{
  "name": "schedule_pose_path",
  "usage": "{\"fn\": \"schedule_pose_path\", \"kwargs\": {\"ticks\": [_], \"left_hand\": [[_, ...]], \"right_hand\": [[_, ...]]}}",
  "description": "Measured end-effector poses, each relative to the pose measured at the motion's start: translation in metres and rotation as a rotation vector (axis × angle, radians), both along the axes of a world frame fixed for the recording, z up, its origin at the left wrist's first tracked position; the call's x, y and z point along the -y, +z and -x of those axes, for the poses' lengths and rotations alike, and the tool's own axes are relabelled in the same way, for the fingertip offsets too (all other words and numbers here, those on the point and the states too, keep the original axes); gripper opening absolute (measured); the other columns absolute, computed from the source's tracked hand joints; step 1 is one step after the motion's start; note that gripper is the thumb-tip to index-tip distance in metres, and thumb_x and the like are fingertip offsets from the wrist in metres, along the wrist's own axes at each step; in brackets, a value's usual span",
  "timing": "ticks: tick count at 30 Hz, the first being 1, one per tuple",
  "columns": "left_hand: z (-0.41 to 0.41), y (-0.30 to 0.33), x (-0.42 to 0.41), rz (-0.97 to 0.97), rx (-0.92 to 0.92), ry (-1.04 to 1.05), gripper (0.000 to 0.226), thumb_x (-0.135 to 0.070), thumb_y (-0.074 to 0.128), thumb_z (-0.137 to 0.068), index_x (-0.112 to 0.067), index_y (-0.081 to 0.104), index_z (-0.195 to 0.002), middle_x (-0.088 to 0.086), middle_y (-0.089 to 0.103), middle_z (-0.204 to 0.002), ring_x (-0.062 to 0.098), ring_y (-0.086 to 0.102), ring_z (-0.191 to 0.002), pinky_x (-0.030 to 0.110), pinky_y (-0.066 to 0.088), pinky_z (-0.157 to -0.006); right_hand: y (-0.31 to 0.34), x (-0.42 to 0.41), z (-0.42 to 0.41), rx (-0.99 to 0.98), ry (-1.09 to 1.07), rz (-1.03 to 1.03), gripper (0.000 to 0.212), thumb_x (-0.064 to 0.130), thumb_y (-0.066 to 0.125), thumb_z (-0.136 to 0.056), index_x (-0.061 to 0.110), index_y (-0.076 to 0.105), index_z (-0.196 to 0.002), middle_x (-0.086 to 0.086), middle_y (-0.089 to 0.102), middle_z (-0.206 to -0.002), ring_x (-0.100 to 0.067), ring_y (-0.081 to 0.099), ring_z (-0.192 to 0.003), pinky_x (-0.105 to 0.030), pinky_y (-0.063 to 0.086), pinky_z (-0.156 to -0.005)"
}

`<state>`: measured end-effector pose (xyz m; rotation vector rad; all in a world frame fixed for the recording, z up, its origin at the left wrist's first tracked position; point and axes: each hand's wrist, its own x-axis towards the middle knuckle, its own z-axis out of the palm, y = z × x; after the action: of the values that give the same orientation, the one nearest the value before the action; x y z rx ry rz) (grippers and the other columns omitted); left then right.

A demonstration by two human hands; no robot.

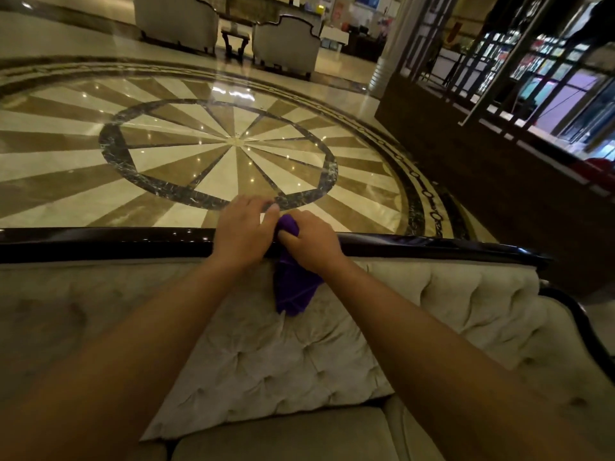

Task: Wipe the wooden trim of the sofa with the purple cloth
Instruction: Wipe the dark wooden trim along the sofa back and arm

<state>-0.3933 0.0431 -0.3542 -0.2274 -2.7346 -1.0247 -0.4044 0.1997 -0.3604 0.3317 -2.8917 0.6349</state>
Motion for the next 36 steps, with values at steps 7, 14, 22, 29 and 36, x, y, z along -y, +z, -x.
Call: {"fn": "schedule_pose_path", "kwargs": {"ticks": [7,14,22,29,36], "left_hand": [[0.004,-0.031,-0.024,0.620,-0.045,0.222,0.044,-0.037,0.036,-0.103,-0.013,0.070,-0.085,0.010,0.064,-0.076,0.029,0.055,-0.070,0.040,0.049,-0.070],[0.002,-0.027,-0.040,0.652,-0.038,0.363,0.047,-0.035,0.032,-0.104,-0.010,0.070,-0.096,0.018,0.070,-0.099,0.037,0.061,-0.095,0.051,0.044,-0.094],[0.011,-0.015,-0.088,0.522,-0.039,0.166,0.055,-0.044,0.033,-0.102,-0.008,0.057,-0.137,0.020,0.053,-0.148,0.039,0.038,-0.147,0.061,0.024,-0.119],[0.019,-0.008,-0.228,0.069,-0.152,-0.012,0.069,-0.063,0.024,-0.100,-0.016,0.067,-0.126,0.010,0.069,-0.124,0.032,0.061,-0.119,0.049,0.047,-0.100],[0.033,-0.011,-0.230,0.274,0.033,0.009,0.088,-0.078,0.009,-0.096,-0.019,0.063,-0.132,0.015,0.068,-0.129,0.035,0.060,-0.122,0.053,0.045,-0.102]], "right_hand": [[0.003,-0.122,-0.002,-0.036,0.013,-0.004,0.027,0.039,0.061,-0.096,0.019,0.067,-0.112,-0.005,0.068,-0.102,-0.025,0.061,-0.094,-0.044,0.051,-0.085],[-0.011,-0.222,0.008,-0.090,-0.130,0.011,0.032,0.049,0.052,-0.093,0.022,0.065,-0.103,0.002,0.062,-0.093,-0.020,0.057,-0.085,-0.043,0.051,-0.079],[-0.013,-0.217,0.006,-0.147,-0.137,-0.018,0.047,0.059,0.042,-0.085,0.020,0.064,-0.099,-0.001,0.063,-0.091,-0.025,0.060,-0.083,-0.040,0.048,-0.075],[-0.017,-0.221,0.004,-0.217,-0.105,0.035,0.033,0.054,0.055,-0.093,0.023,0.067,-0.098,0.003,0.066,-0.090,-0.019,0.061,-0.083,-0.045,0.053,-0.080],[-0.017,-0.227,0.000,-0.227,-0.087,0.026,0.031,0.050,0.056,-0.093,0.023,0.067,-0.102,0.000,0.066,-0.090,-0.022,0.061,-0.083,-0.045,0.052,-0.078]]}}
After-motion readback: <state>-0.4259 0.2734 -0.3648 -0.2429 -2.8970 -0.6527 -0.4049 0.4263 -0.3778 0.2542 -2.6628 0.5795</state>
